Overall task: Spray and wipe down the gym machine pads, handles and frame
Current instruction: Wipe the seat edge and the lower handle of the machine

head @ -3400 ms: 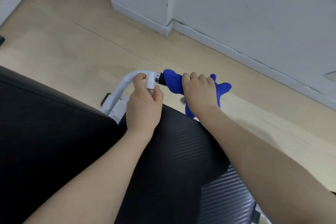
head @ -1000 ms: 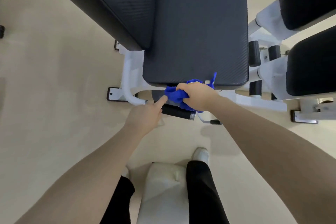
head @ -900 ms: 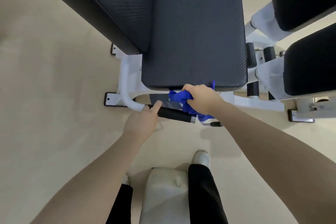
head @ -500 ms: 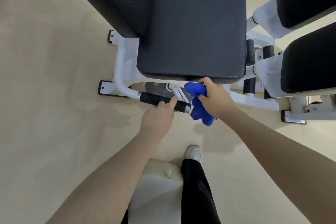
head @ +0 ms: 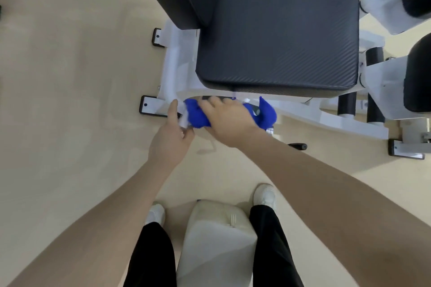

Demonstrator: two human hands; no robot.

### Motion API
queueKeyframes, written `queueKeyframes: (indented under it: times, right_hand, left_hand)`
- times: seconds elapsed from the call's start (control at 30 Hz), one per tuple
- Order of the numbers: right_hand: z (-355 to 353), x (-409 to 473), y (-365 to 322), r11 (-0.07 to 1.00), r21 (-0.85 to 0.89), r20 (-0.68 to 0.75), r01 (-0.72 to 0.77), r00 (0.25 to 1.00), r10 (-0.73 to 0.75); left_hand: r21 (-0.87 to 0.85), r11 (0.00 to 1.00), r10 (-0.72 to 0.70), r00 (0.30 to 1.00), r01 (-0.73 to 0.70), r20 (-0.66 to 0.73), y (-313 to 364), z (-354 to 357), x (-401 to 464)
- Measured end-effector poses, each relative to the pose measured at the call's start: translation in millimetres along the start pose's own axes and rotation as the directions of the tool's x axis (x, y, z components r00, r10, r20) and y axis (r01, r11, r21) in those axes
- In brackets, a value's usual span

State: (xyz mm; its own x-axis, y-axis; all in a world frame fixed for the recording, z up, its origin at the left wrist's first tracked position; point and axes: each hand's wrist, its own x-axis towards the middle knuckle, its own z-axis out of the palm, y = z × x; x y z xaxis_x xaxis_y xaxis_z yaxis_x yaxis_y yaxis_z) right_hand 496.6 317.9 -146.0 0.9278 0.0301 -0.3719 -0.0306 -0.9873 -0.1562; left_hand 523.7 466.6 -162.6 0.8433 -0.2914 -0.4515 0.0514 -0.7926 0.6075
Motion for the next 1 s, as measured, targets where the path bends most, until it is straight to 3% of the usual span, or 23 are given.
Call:
queueKeyframes:
  times: [0.17,0.3,0.43,0.5,0.6,0.7,0.8,0.9,1.0]
  right_hand:
    - [-8,-56,42,0.99,-0.089,0.068,-0.105,0.991,0.112]
    - [-15,-11,-1,0.969,0.113,0.041,-0.22,0.975,0.217]
    - [-4,11,-18,0.977,0.16,-0.047,-0.139,0.988,0.148]
    - [-3,-5,-2,0.981,0.177,-0.029,-0.082,0.996,0.088]
    - [-12,-17,17,0.953,0.249,0.009,-0.175,0.984,0.178]
    - [-17,-1,3,0.965,0.135,0.091,-0.227,0.972,0.216]
    - [-5,14,-22,0.986,0.005,0.011,-0.165,0.986,0.165]
    - [-2,15,-18,0.99,0.004,0.035,-0.14,0.99,0.14]
    - [-6,-12,7,0.971,0.021,0.093,-0.238,0.968,0.235]
  left_hand:
    - [-0.035,0.996,0.087,0.993,-0.084,0.081,18,7,-3]
    - [0.011,0.987,0.156,0.978,-0.159,0.142,19,6,5]
    - [-0.188,0.982,0.019,0.994,0.001,0.104,-1,4,6]
    - [-0.171,0.984,-0.022,0.991,0.044,0.13,-5,2,6]
    - [-0.132,0.99,-0.026,0.99,0.044,0.141,0,3,5]
    - [-0.128,0.99,-0.033,0.987,0.054,0.157,1,5,4]
    - [-0.151,0.986,-0.049,0.987,0.072,0.15,0,2,1]
    - [-0.157,0.985,-0.066,0.997,0.072,0.045,7,2,-3]
    - [-0.158,0.987,0.0,1.0,-0.002,-0.015,18,1,-8]
